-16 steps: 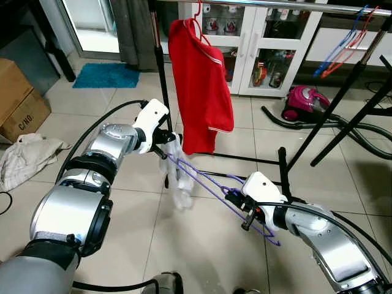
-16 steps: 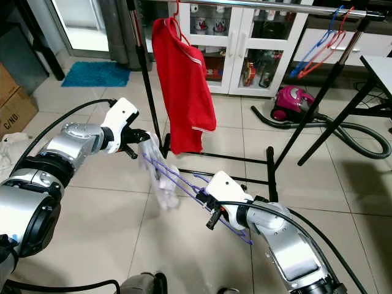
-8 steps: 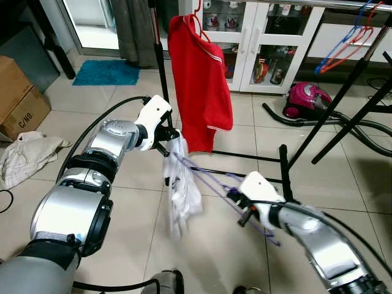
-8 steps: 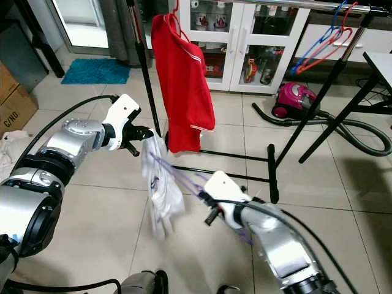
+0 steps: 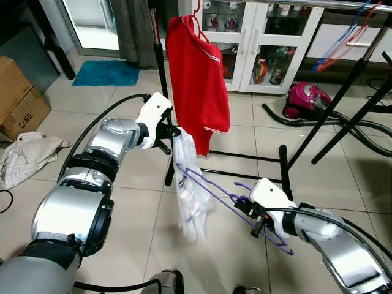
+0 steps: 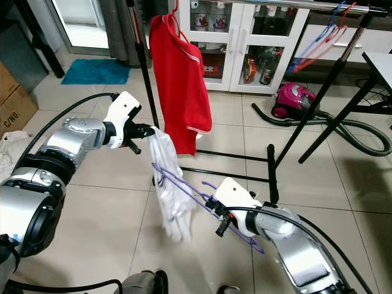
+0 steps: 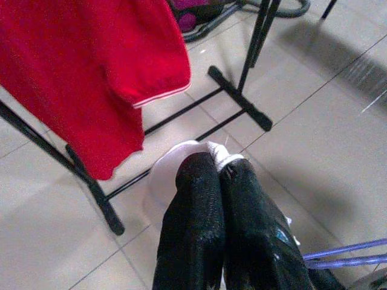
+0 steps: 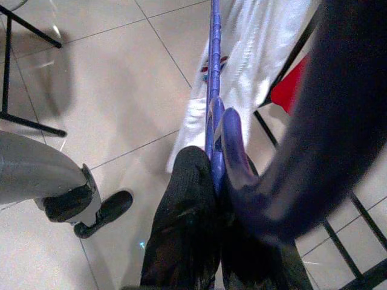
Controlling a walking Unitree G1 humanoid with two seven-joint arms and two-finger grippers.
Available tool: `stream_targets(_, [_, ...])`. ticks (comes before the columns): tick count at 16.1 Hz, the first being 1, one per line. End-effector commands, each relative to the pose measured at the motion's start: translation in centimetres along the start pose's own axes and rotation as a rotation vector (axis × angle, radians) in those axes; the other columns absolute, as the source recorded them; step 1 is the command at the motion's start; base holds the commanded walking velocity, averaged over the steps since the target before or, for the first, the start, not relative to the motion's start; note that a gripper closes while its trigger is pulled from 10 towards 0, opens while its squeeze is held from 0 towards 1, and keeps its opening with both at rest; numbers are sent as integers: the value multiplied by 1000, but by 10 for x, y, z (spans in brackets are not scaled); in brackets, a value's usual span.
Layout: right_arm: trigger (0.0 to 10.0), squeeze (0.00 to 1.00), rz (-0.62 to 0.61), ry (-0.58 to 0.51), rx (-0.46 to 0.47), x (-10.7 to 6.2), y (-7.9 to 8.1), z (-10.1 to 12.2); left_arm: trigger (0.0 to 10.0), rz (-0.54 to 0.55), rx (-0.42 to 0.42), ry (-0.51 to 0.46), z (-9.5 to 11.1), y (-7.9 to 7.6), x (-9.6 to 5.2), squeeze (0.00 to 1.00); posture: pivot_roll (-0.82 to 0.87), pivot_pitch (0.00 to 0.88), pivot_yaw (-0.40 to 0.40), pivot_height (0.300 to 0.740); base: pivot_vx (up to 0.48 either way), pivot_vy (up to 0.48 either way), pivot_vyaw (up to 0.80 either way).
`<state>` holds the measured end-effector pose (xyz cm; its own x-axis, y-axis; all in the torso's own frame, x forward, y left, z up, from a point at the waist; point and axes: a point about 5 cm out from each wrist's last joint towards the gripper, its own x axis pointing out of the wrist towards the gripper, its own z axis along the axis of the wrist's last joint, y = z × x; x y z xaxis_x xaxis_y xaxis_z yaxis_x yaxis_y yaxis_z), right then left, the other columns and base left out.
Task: Hang hanger
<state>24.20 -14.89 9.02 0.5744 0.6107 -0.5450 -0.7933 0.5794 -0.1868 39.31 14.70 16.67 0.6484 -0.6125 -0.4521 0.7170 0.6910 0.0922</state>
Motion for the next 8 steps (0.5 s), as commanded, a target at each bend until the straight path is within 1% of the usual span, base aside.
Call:
stream_targets(1, [10000, 0, 0, 7, 2, 3, 1, 0, 10000, -7, 2, -41, 10, 1, -2, 0, 97, 96, 46, 740, 0, 0, 0])
stream_targets(4, [10000, 0, -30, 7, 13, 15, 2, 5, 10000, -22, -5, -48, 13, -2, -1, 0, 102, 94, 43, 740, 0, 0, 0])
stream_targets(5, [10000, 0, -48, 13, 17, 16, 1, 5, 10000, -23, -5, -49, 13, -1, -1, 0, 102, 94, 43, 740, 0, 0, 0])
stream_targets(8, [10000, 0, -51, 24, 21, 11, -3, 2, 10000, -17, -2, -47, 13, 1, -4, 0, 102, 94, 43, 740, 0, 0, 0])
